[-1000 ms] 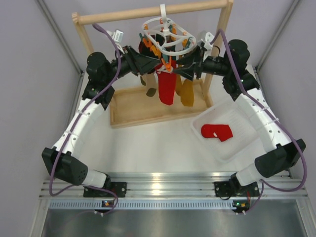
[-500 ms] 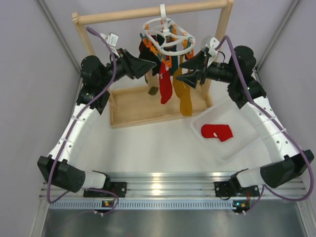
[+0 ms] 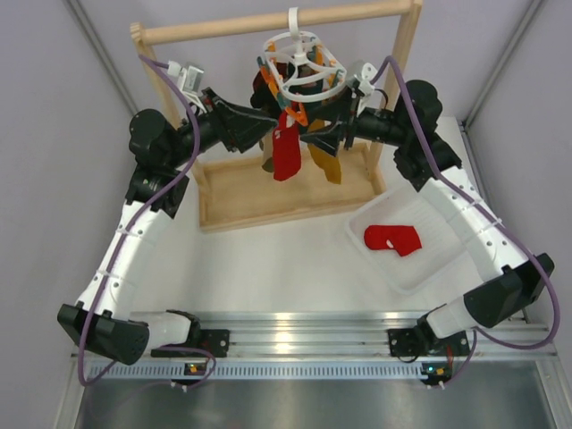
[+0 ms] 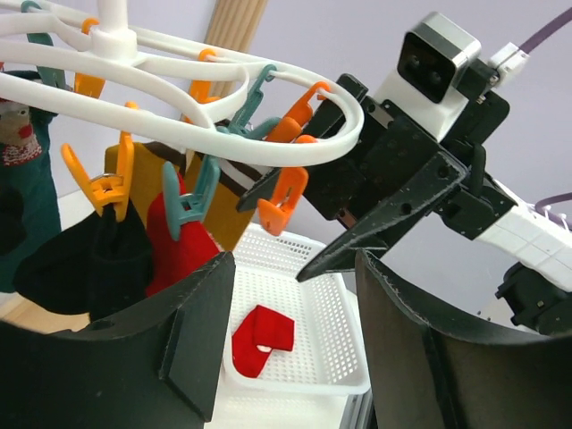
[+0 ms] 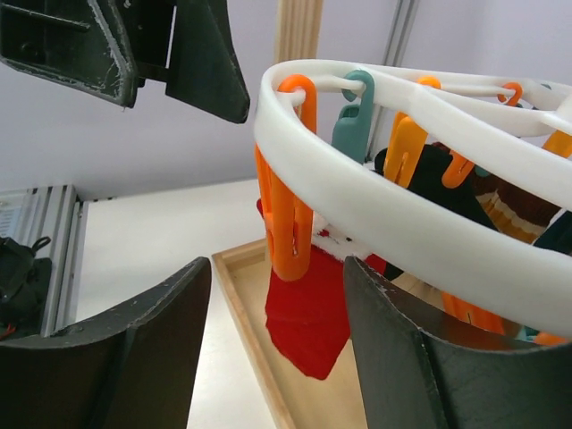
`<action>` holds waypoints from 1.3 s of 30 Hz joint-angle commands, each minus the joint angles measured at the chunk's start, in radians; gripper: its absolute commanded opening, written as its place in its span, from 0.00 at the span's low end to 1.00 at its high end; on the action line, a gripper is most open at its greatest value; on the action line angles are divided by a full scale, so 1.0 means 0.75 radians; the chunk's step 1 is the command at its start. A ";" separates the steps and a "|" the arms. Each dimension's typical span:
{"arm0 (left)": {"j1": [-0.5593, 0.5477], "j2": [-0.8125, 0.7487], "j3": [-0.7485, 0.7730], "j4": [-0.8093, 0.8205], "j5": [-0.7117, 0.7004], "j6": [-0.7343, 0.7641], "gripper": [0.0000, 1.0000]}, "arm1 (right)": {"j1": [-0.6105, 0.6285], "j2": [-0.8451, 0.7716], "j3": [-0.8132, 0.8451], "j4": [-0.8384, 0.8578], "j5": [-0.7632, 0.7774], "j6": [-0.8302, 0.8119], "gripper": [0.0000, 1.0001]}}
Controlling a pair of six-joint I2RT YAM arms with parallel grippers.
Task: Clip the socks to the hanger
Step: Clamp the sock onto the hanger.
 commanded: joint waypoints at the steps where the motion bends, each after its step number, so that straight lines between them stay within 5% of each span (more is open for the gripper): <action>1: 0.004 -0.033 0.005 0.013 0.032 0.030 0.61 | 0.031 0.011 0.096 0.069 0.018 0.002 0.60; 20: -0.004 0.018 0.058 0.015 -0.185 -0.087 0.61 | 0.162 -0.018 0.045 0.130 0.329 -0.039 0.54; 39: -0.029 0.069 0.064 0.123 -0.189 -0.056 0.57 | 0.211 -0.370 -0.409 0.427 0.611 -0.047 0.57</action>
